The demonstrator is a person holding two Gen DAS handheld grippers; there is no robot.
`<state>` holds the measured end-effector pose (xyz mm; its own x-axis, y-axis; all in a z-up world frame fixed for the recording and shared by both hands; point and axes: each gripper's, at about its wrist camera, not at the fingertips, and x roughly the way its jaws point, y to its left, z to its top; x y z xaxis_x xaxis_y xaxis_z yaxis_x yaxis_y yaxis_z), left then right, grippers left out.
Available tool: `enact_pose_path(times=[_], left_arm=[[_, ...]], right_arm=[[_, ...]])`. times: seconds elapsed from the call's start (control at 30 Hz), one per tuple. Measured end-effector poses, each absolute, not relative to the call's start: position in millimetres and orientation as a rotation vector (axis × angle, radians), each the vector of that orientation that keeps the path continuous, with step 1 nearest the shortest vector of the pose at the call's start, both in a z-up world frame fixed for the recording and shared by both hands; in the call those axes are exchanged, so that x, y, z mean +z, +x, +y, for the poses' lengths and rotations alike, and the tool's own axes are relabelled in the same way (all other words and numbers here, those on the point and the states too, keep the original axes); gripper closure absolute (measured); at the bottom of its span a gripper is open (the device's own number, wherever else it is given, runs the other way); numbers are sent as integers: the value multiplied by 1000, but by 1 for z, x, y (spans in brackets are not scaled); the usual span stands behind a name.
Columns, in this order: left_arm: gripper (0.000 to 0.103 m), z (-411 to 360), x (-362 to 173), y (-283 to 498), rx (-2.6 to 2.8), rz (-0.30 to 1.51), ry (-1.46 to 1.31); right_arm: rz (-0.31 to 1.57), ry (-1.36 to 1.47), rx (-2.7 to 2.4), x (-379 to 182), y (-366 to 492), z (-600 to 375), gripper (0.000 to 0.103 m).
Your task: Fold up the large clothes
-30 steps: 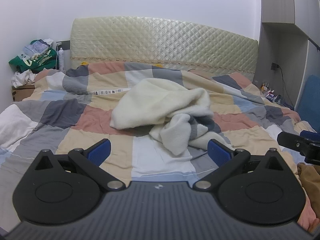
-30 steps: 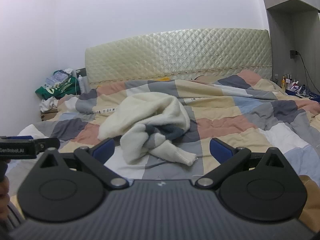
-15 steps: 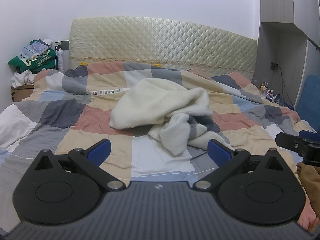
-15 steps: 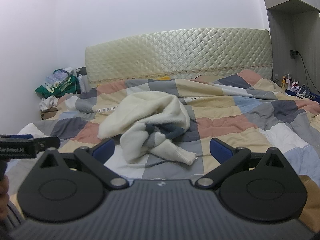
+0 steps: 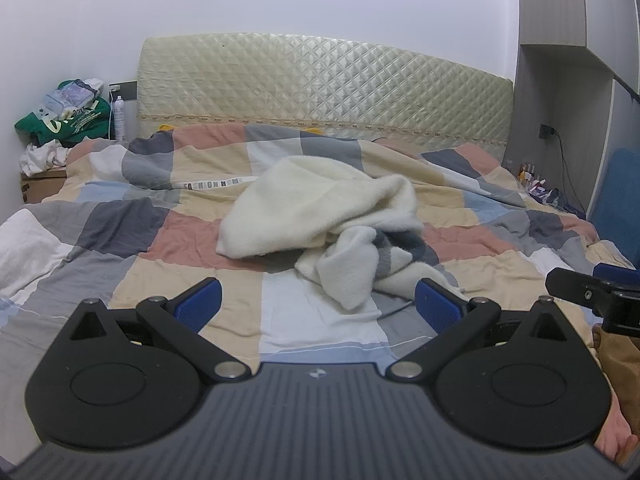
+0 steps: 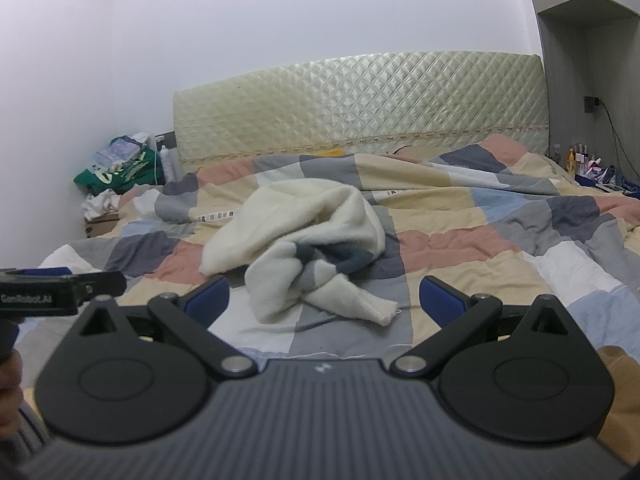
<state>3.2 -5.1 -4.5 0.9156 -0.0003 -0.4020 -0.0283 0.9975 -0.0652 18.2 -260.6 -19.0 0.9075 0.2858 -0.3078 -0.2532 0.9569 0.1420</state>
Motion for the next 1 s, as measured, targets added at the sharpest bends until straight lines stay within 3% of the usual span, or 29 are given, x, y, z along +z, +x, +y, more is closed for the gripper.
enact_pose_path(times=[1.0], left_arm=[[0,3,-14,24,-13,464,-125]], right_arm=[[333,93,195,-23,26,-257,0]])
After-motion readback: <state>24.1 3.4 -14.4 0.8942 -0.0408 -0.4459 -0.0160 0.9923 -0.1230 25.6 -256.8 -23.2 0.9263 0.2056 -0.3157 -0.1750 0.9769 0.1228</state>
